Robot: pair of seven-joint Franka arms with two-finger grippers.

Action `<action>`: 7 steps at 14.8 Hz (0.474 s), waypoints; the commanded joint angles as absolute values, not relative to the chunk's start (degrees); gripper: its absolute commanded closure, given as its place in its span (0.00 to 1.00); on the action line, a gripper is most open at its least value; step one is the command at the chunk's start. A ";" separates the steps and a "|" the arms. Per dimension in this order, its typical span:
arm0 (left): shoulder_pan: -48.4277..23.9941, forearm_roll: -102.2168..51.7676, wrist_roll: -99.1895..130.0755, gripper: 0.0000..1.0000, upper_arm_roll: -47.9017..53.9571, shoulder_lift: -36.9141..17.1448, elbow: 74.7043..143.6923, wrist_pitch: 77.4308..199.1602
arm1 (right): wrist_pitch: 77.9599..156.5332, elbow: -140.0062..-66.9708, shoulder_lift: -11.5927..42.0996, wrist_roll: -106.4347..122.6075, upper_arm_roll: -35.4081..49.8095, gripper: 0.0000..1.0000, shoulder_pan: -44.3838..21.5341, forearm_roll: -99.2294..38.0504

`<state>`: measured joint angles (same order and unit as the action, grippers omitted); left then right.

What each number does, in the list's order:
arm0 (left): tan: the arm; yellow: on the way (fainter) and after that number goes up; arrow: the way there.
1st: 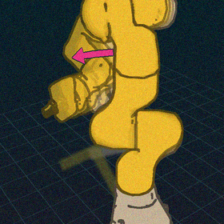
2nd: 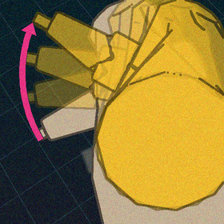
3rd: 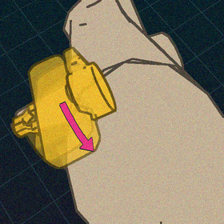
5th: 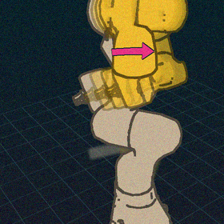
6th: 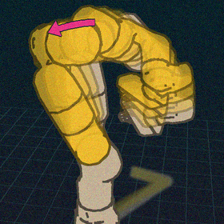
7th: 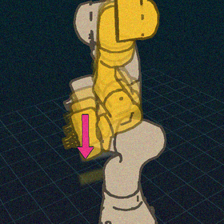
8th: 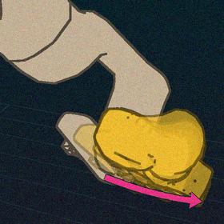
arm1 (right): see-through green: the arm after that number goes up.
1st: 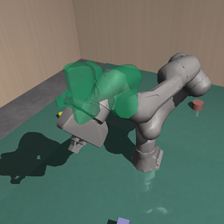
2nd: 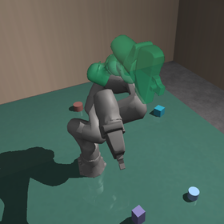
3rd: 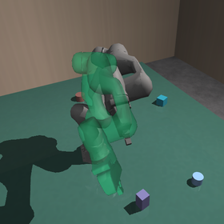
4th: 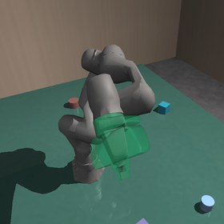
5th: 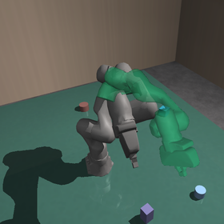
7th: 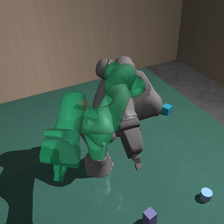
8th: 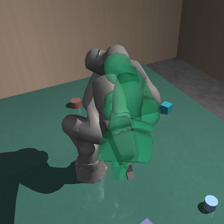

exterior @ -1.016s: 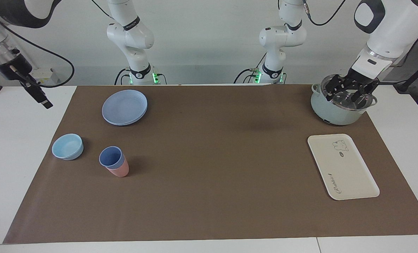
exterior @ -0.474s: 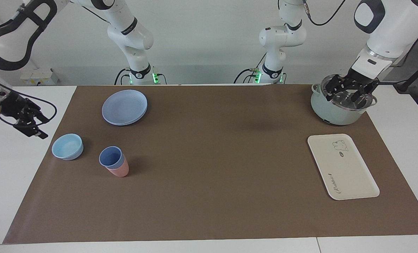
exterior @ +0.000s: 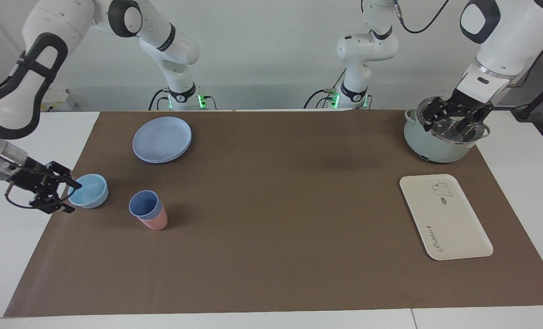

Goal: Place cup on tray
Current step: 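Reach the right gripper to the nested pink and blue cups and grasp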

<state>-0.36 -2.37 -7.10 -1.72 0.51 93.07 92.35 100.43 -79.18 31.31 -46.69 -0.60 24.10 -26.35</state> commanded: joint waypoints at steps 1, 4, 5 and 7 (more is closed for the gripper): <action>-0.18 -1.49 -6.77 0.00 -1.58 1.32 94.31 93.25 | 98.17 -73.57 36.73 -49.73 0.35 0.06 23.30 -28.12; -0.18 -1.49 -6.77 0.00 -1.58 1.32 94.31 93.34 | 98.09 -73.83 39.02 -49.83 0.44 0.05 22.85 -29.09; -0.18 -1.49 -6.77 0.00 -1.58 1.32 94.39 93.34 | 98.70 -74.61 39.02 -49.75 0.44 0.05 21.98 -29.27; -0.18 -1.49 -6.77 0.00 -1.58 1.32 94.31 93.34 | 99.57 -76.63 38.85 -49.83 0.44 0.04 20.74 -29.44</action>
